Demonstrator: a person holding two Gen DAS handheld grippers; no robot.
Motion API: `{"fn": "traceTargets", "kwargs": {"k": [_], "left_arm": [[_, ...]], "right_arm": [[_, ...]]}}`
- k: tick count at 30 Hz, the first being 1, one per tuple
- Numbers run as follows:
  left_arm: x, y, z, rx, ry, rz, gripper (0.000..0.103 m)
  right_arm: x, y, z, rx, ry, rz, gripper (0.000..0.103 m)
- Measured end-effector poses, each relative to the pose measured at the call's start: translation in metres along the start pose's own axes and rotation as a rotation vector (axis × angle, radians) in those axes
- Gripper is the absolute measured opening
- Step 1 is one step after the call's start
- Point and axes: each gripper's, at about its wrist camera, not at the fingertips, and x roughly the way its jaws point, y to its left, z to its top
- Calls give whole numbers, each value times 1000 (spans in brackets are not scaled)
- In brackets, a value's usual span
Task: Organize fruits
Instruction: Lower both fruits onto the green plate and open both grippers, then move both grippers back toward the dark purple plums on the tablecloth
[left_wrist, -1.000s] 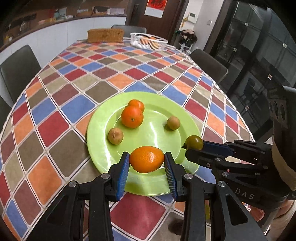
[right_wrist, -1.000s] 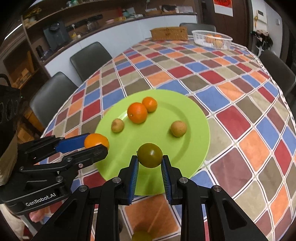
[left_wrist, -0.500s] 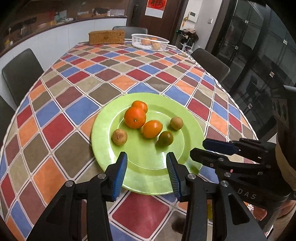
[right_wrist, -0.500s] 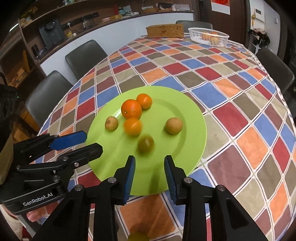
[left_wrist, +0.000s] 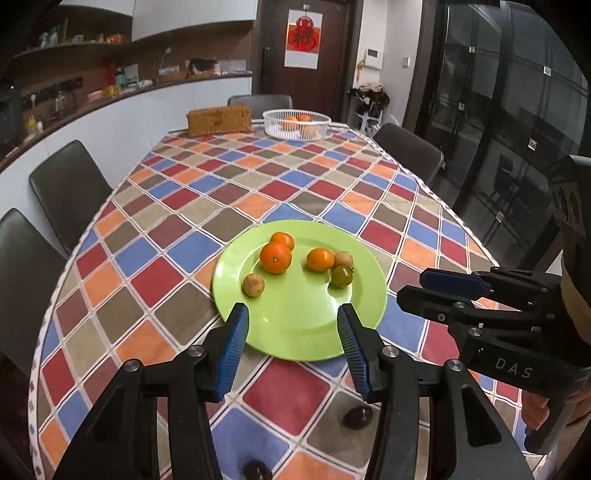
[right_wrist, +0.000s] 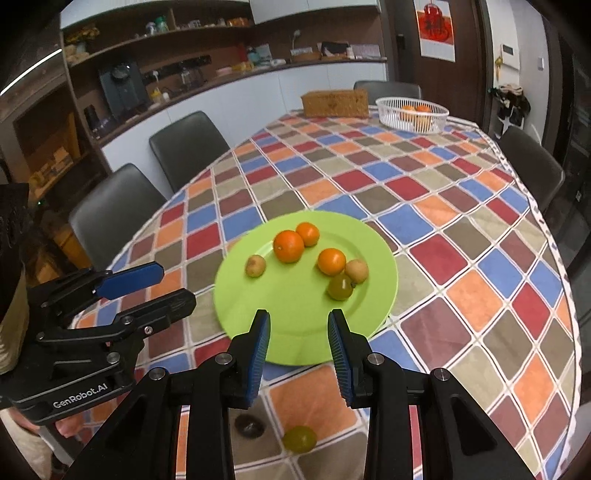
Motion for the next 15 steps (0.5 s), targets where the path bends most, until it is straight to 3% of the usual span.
{"fn": "traceTargets", "kwargs": {"k": [15], "left_arm": [[-57,11,-39,-18,-53,72,56]], "right_arm": [[-31,45,-38,-42,-26,53,34]]}}
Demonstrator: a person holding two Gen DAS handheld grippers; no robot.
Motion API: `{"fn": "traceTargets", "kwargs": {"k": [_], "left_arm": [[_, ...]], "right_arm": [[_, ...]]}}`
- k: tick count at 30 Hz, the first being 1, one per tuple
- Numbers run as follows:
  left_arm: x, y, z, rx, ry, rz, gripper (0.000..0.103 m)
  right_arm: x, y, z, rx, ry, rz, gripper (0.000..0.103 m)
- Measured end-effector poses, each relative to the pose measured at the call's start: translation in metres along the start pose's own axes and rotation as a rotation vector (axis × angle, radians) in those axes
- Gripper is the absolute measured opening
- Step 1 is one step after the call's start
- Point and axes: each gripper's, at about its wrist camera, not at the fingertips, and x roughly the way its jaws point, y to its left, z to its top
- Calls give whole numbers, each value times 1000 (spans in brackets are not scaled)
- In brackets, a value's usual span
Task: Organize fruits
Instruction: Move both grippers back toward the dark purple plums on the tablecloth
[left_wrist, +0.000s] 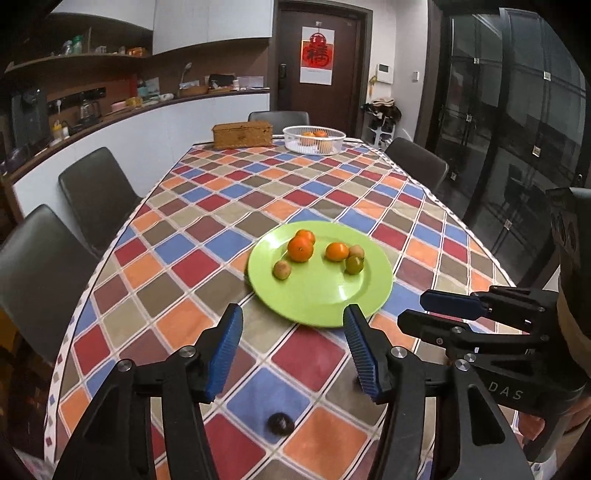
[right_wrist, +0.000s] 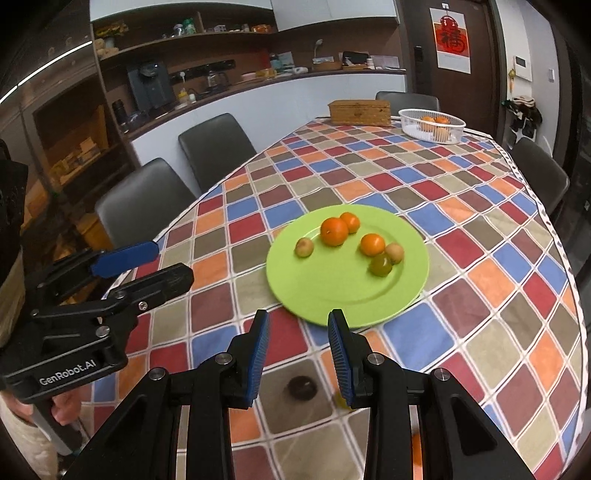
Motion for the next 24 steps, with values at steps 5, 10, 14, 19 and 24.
{"fn": "traceTargets", "kwargs": {"k": [5,10,14,19,24], "left_arm": [[-1,7,-22,-32,32,15,56],[7,12,-45,-54,82,28,56],[15,13,-61,-58,120,29,56],[26,14,-79,-49,173,21,56],[40,16,-92,-45,229,12,56]], "right_arm": [[6,6,-16,7,28,5,34],[17,7,-31,19,68,2,34],[26,8,-43,22,103,-2,34],[37,9,-54,3,144,-12,34],[46,12,-62,-31,174,-22,34]]}}
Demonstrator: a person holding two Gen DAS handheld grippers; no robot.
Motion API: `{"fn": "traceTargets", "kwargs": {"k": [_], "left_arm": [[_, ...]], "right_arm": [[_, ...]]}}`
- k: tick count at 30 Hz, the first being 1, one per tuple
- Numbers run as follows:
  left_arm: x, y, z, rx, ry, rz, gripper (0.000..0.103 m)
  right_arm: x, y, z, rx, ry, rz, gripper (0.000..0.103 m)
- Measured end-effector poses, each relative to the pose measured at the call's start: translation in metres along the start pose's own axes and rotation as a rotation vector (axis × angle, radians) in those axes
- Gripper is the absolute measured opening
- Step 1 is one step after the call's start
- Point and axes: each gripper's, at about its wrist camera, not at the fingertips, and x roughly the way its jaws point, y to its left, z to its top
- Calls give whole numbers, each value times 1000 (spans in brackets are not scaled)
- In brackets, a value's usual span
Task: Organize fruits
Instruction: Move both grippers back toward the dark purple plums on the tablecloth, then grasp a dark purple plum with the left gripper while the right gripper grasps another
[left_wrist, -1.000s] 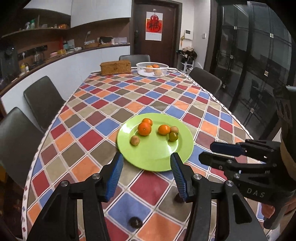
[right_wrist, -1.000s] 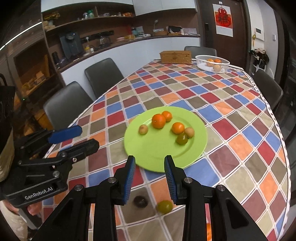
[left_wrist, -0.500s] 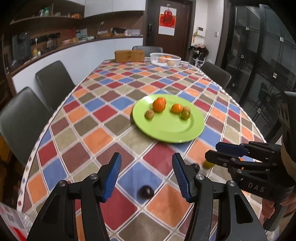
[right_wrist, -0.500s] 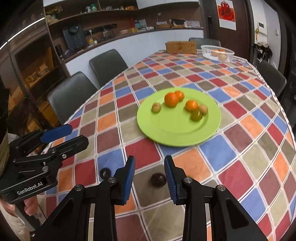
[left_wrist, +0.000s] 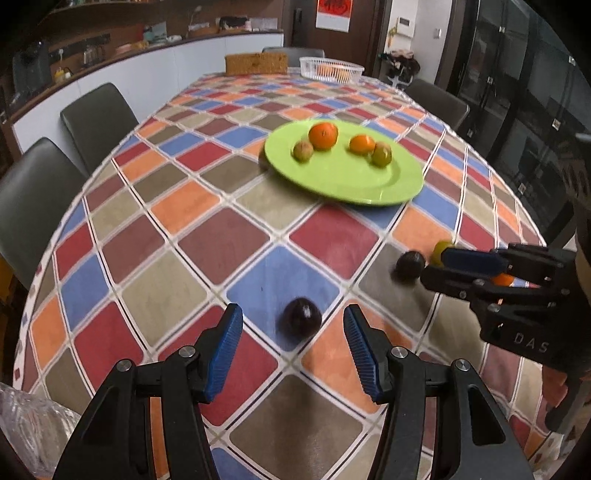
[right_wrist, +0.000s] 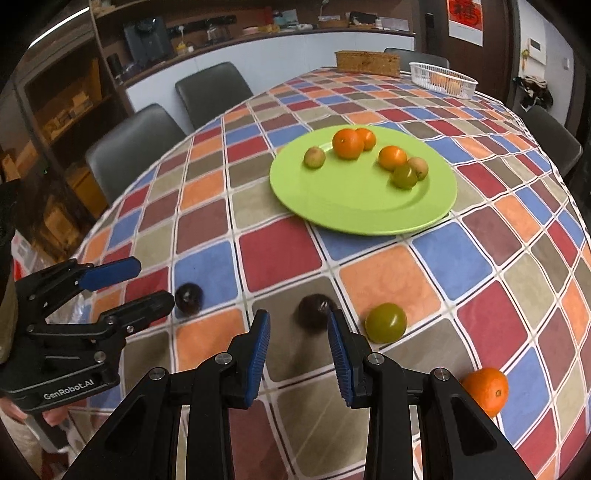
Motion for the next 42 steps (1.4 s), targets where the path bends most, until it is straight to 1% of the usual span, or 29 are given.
{"fn": "traceTargets", "kwargs": {"k": [8,10,14,15,21,23,24,25,29,35,42], "left_arm": [[22,1,-3,6,58,-25,54],[25,1,-2,4,67,-33,49],[32,1,0,-7,85,-54,43],[34,1,1,-11,90,-57,40],[38,1,6,-25,89,-66,35],[39,1,7,-25,88,-63,32],[39,1,7,-24,89,-63,28],[40,1,8,-24,89,-64,27],[39,0,8,-19,88,-67,26],[35,-2,8,-24,80,-78,26],[15,-9,13,-16,32,-98,25]], "right_arm": [[15,-2,3,-33,35,-30,34],[18,-2,5,-41,44,-30,34],[27,-2,7,-56,64,-35,34],[27,-2,7,-58,64,-39,34],[33,-4,12,-67,73,-55,34],[35,-6,13,-66,78,-56,34],[36,-6,13,-67,81,-59,34],[37,-6,13,-70,84,-60,34],[41,-8,14,-68,97,-53,30],[38,-7,12,-68,80,-47,30],[20,-4,11,-60,32,-28,30]]}}
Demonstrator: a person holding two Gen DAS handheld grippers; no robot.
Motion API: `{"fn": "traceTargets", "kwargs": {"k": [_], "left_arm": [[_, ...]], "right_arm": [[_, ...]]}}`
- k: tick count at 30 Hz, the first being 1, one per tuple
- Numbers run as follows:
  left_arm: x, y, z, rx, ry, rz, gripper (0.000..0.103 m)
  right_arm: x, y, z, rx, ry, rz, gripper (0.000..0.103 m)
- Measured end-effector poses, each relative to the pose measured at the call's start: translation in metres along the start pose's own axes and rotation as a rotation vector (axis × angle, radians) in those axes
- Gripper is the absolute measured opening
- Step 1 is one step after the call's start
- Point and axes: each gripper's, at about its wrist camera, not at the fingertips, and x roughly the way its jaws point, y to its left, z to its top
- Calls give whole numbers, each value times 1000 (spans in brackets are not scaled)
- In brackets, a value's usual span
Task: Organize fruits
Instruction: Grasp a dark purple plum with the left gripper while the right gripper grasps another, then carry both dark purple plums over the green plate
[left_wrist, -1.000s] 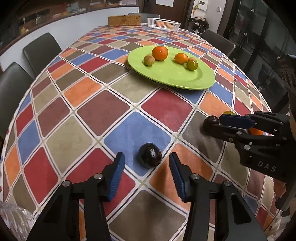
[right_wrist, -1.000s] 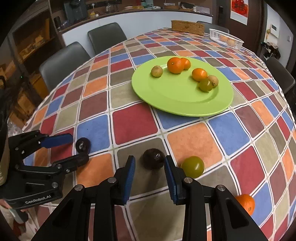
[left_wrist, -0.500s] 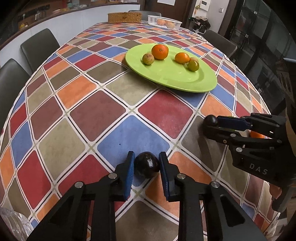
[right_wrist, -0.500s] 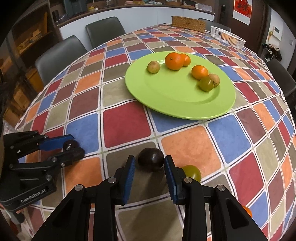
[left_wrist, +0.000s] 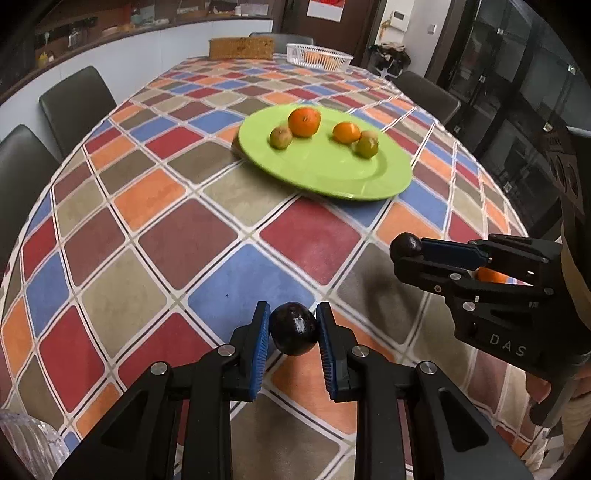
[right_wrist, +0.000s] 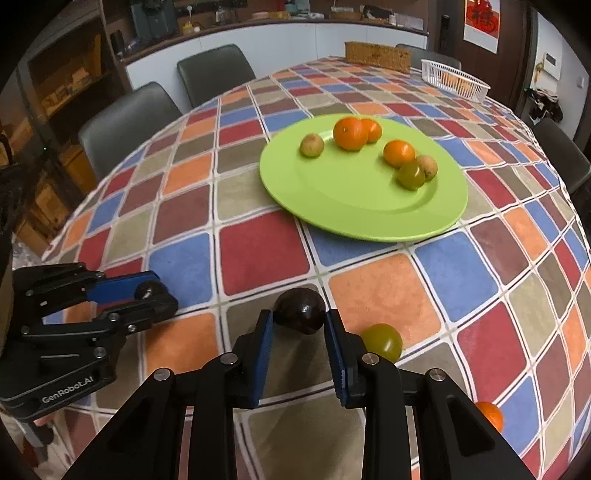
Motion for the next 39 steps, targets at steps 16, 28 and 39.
{"fn": "traceTargets", "kwargs": {"k": [16,28,39], "left_arm": [[-48,-32,40,64,-163,-48,25],[-41,-46,87,119,-232,-57,25],[2,-34,129,114,-221,-63,25]], "right_arm": [[-69,-8,19,24,-201,17,30],[-72,-31,44,45,-233,13,30],[-33,-59,80,73,-183,10,30]]}}
